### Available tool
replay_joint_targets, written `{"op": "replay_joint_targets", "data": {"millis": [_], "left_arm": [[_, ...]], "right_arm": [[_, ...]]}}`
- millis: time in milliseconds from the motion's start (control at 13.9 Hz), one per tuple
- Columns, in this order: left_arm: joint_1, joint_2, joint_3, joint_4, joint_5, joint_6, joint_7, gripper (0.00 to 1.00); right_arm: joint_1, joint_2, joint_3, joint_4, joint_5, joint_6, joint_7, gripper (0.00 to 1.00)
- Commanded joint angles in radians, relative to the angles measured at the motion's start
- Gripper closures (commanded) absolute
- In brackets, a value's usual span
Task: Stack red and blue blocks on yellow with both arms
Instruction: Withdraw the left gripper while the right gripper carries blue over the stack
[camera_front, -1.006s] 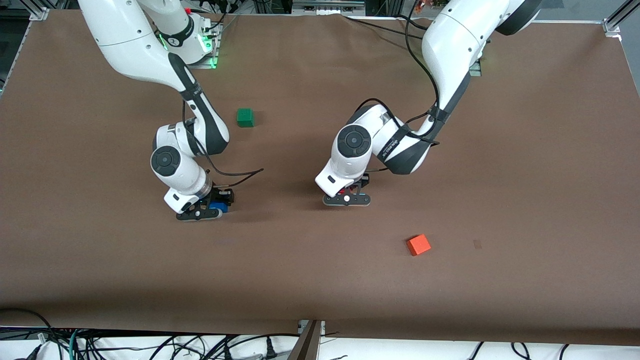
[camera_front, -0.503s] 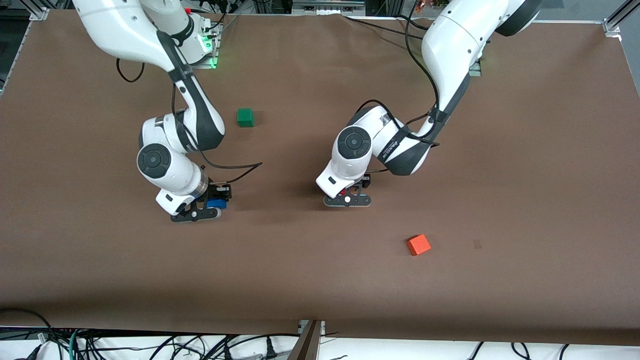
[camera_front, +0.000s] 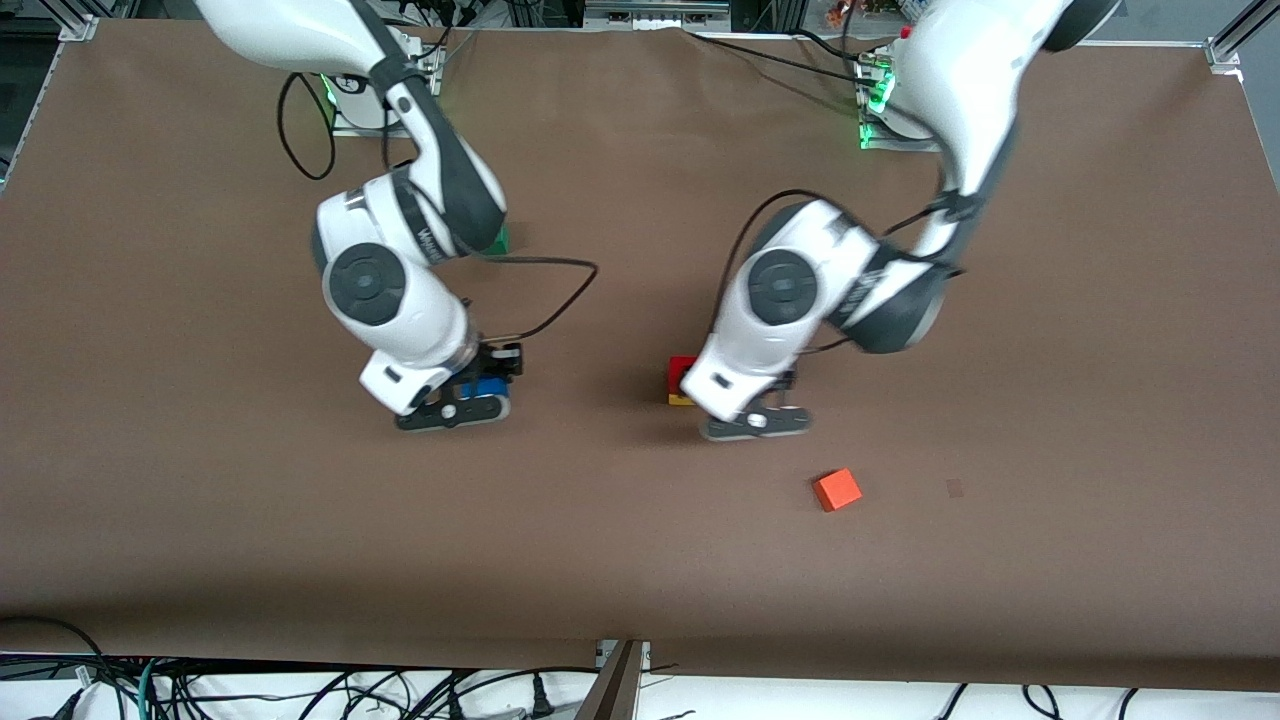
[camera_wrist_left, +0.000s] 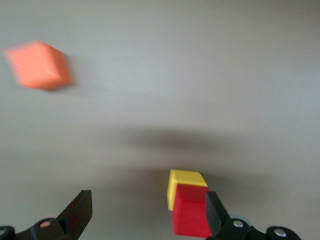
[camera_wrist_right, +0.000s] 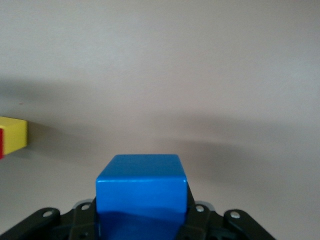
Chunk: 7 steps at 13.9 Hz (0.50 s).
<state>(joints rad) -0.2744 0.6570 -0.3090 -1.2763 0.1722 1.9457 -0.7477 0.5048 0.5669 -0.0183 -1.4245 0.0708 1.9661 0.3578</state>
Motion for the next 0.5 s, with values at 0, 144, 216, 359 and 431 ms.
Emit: {"op": "replay_joint_targets", "data": {"millis": [0, 144, 216, 359, 431], "left_arm": [[0.108, -0.167, -0.004, -0.052, -0.033, -0.127, 0.115, 0.00], [0.209, -0.252, -0.004, -0.057, -0.034, -0.198, 0.219, 0.00], [0.260, -0.305, -0.002, -0.087, -0.054, -0.218, 0.299, 0.00], [0.337, -0.408, 0.039, -0.141, -0.109, -0.278, 0.484, 0.00], [0.340, -0.433, 0.088, -0.143, -0.115, -0.321, 0.555, 0.00]], "right_arm": [[0.064, 0.068, -0.006, 0.136, 0.010, -0.065, 0.143, 0.84], [0.119, 0.117, -0.005, 0.208, 0.011, -0.062, 0.261, 0.84], [0.150, 0.145, -0.005, 0.246, 0.011, -0.055, 0.321, 0.84], [0.211, 0.212, -0.006, 0.343, 0.011, -0.046, 0.415, 0.84], [0.231, 0.240, -0.005, 0.378, 0.011, -0.038, 0.452, 0.84]]}}
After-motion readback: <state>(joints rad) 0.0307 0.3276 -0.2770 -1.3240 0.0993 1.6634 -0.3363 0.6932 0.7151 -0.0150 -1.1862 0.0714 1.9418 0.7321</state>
